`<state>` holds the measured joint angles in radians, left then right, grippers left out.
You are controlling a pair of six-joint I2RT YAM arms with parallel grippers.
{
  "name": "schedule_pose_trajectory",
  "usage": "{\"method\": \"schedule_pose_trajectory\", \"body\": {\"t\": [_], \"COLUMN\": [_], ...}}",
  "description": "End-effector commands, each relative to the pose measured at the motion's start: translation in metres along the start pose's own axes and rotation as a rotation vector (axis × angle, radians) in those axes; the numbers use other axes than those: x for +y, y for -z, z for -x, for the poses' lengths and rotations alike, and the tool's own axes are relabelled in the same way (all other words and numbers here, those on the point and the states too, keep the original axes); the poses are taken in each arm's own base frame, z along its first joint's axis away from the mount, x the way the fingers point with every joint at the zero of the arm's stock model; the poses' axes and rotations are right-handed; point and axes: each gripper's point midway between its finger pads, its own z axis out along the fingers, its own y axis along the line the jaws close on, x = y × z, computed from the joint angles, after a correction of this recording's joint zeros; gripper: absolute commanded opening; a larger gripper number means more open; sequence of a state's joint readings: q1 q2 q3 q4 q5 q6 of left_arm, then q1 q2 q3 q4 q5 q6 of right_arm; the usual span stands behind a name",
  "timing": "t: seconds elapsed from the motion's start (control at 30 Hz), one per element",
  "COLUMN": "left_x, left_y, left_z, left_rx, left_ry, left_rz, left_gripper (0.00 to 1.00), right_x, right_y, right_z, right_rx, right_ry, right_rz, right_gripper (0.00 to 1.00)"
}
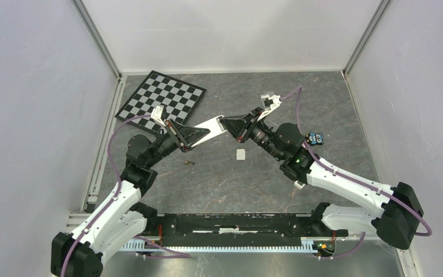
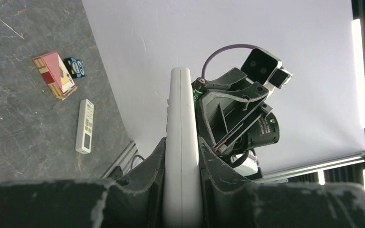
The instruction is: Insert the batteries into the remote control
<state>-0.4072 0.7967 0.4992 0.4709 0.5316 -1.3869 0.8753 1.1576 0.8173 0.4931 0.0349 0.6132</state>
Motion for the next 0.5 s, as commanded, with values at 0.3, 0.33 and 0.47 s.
{"method": "schedule_pose_trajectory", "body": {"t": [0.3,0.33,0.47], "left_x": [-0.065,-0.065,-0.062], "left_y": [0.011,0.011,0.011], "left_z": [0.002,0.001,0.000], "left_rx": [-0.012,-0.007,-0.004], "left_ry": [-0.020,-0.023,-0.029], "left_rz": [-0.227,-0.226,-0.221], "left_gripper": [0.02,0.02,0.02], "right_x": [-0.015,-0.015,-0.015], "right_y": [-0.004,-0.006,-0.012], "right_z": [-0.017,-0.019,-0.021], "right_rx": [0.020,0.021,0.019], "right_ry": [0.025,0.022,0.023], "right_rz": [-0.044,-0.045,-0.057], "right_gripper": [0.17,0.17,0.17]}}
